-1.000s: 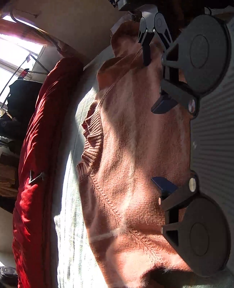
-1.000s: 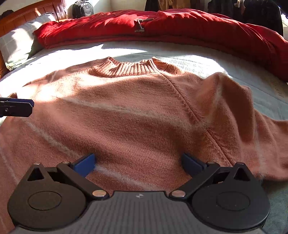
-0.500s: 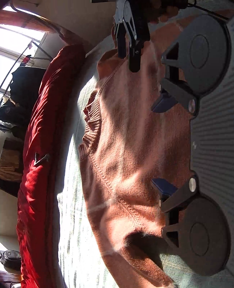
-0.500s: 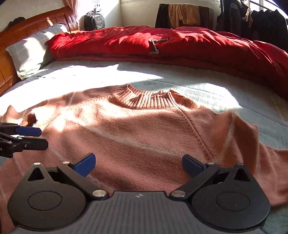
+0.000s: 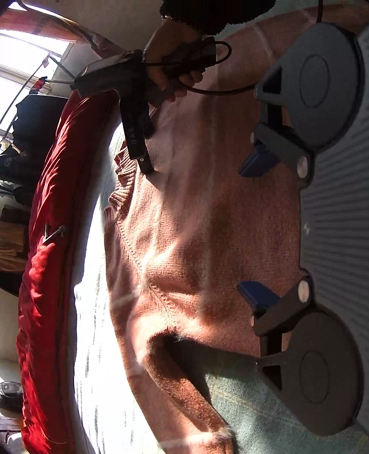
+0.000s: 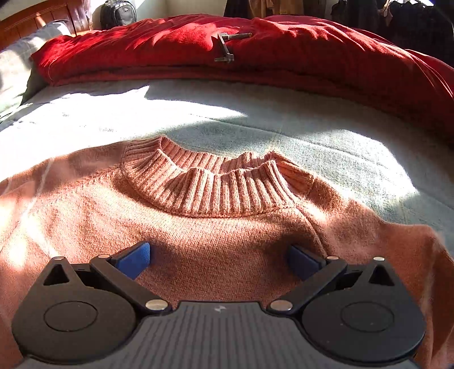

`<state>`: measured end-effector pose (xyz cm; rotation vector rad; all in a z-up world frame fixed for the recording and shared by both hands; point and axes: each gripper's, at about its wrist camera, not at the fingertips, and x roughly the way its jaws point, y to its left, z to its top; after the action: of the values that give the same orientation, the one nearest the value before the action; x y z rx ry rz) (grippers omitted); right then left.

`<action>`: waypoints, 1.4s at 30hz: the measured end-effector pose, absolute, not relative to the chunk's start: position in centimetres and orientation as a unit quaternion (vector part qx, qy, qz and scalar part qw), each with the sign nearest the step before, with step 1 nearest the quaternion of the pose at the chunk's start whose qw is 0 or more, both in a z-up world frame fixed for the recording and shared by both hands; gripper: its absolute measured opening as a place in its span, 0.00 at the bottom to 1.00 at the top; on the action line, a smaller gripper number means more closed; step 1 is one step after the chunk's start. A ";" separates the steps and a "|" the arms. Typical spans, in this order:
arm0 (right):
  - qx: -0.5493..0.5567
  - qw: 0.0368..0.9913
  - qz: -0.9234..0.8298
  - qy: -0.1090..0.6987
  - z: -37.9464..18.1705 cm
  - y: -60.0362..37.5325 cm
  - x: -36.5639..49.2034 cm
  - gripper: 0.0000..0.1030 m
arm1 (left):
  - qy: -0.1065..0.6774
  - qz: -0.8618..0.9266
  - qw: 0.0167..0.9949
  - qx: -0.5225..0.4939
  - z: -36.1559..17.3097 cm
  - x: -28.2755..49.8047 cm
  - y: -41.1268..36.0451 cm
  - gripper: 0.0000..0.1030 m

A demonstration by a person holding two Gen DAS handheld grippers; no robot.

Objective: Fold clothes
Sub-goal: 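Move the right tool to the ribbed sweater collar, then grip the sweater edge beside the collar with the right tool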

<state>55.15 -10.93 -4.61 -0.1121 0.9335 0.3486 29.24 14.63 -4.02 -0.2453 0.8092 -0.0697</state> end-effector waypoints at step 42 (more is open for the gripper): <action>-0.143 0.809 0.349 0.452 -3.8 6.7 57.3 1.00 | 0.369 -0.028 0.913 -0.171 -5.6 31.9 19.9 0.79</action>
<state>57.30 6.71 -3.78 -0.3053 0.9666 0.7453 31.89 19.92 -5.58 -0.3525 0.7601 -0.0582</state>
